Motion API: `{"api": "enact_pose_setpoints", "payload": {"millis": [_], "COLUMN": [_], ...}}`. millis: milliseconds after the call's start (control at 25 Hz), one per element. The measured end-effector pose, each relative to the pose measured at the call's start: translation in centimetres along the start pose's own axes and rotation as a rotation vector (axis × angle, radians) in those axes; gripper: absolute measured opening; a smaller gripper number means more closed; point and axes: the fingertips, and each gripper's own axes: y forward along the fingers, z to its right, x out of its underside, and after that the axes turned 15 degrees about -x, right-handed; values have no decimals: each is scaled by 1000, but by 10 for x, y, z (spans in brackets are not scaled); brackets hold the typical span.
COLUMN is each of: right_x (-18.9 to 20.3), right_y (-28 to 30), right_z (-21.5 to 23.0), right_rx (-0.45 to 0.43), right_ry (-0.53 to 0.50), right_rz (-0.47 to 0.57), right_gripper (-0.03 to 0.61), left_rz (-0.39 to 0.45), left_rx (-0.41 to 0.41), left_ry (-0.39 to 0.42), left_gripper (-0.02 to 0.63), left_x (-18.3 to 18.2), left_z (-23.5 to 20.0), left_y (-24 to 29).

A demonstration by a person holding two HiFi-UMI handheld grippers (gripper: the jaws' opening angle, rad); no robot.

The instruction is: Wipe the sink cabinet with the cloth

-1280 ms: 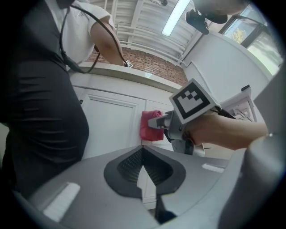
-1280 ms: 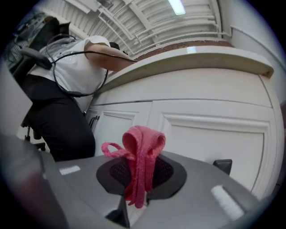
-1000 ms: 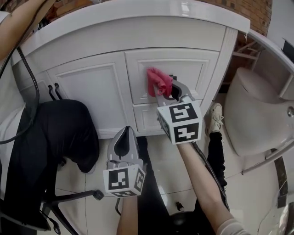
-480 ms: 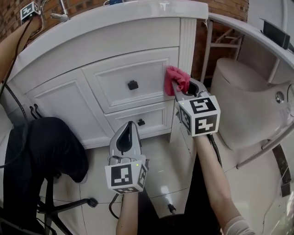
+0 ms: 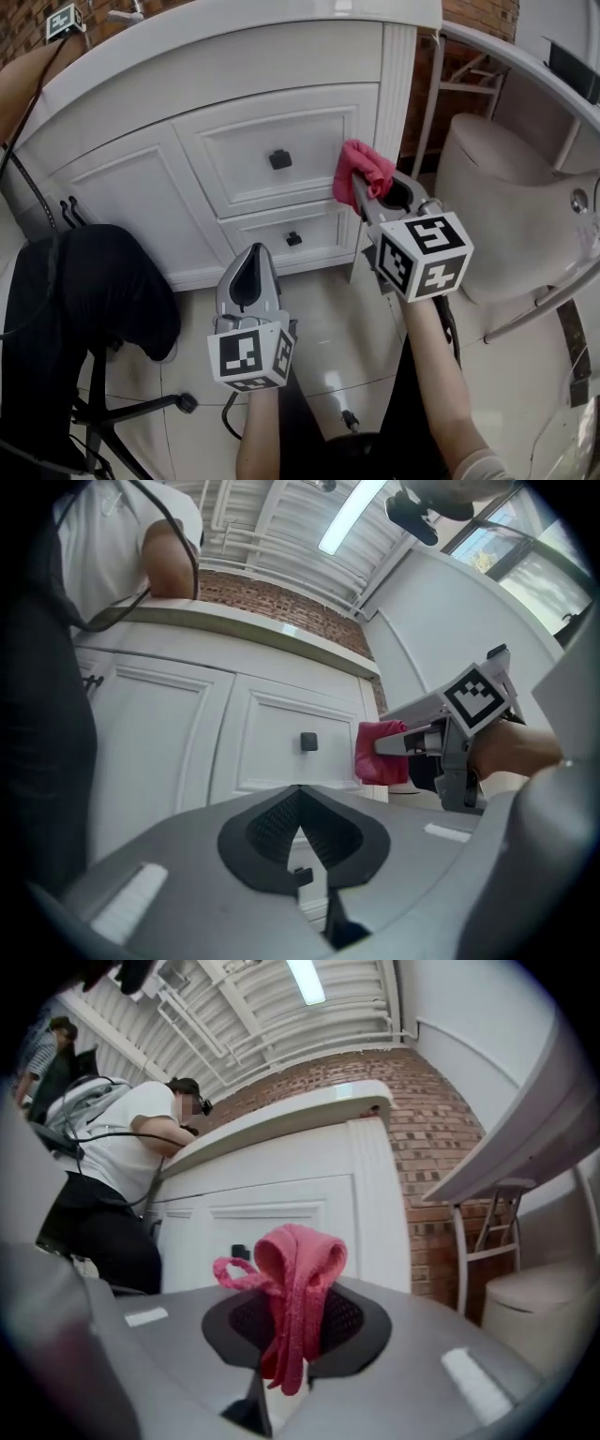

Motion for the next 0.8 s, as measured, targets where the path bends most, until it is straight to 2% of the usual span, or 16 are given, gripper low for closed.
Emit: {"api": "enact_pose_setpoints", "payload": {"millis": [240,320,400,560,800], "right_x": [40,48,48,51,55], "right_y": [105,132,150,151,80], "right_z": [-130,-161,-176,-160,-54], "right_rx": [-235,-271,-269,-234,-29], "right_ry": [49,32,-6,-61,-55], "right_rz": [-21,-34,-41,-59,-35], "right_gripper": [63,63,63,64,64], "left_rz": [-32,-39,-41,-46,-18], "left_rx": [-114,-150,-183,-203,-135], "left_ry": [-10,6,12,-10,29], "left_gripper": [15,15,15,15,15], "left_x": [4,4,6,10,4], "left_z": [-87,-114,-137,-149,-98], "left_y": [-16,-23,-25,-17,12]}}
